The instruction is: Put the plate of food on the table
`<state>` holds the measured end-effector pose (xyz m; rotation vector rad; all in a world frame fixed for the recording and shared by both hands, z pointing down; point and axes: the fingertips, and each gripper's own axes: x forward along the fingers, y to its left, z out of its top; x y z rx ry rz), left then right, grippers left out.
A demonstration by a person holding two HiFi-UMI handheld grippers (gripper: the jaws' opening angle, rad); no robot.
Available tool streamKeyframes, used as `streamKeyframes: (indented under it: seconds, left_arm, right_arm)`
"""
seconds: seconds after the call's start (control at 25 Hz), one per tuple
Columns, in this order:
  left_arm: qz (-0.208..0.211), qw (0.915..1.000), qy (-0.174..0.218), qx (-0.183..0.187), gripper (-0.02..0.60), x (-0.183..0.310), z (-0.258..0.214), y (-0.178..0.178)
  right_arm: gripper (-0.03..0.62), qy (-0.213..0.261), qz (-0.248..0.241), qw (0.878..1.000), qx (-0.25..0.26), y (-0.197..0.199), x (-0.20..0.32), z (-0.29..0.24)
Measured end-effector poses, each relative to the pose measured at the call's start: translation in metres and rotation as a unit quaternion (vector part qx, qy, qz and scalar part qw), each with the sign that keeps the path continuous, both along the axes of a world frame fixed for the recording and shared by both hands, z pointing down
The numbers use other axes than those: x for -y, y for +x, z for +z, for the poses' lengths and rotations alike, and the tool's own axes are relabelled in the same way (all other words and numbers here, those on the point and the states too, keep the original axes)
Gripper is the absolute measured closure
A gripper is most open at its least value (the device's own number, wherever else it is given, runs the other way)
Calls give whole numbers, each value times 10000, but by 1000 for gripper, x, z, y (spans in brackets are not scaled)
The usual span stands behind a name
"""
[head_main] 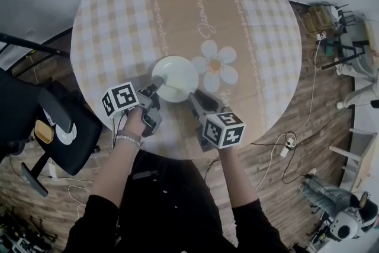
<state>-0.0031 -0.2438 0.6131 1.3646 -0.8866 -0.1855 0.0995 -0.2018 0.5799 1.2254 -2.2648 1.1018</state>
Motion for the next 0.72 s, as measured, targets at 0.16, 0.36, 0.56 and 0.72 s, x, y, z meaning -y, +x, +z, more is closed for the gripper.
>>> streamKeyframes:
  seconds: [0.16, 0.36, 0.56, 0.72]
  left_arm:
    - [9, 10000, -10, 16, 566, 0, 1, 0]
    - [-2, 10000, -25, 15, 566, 0, 1, 0]
    - [-18, 10000, -39, 25, 566, 0, 1, -1]
    - [-31, 10000, -32, 25, 566, 0, 1, -1]
  right_arm:
    - [520, 1033, -1219, 9787, -1289, -22, -13, -12]
    - [520, 1897, -2613, 9045, -2787, -43, -34, -8]
    - [517, 2488, -3464, 8205, -3807, -57, -44, 4]
    - [519, 2807, -3881, 7578, -4431, -62, -44, 10]
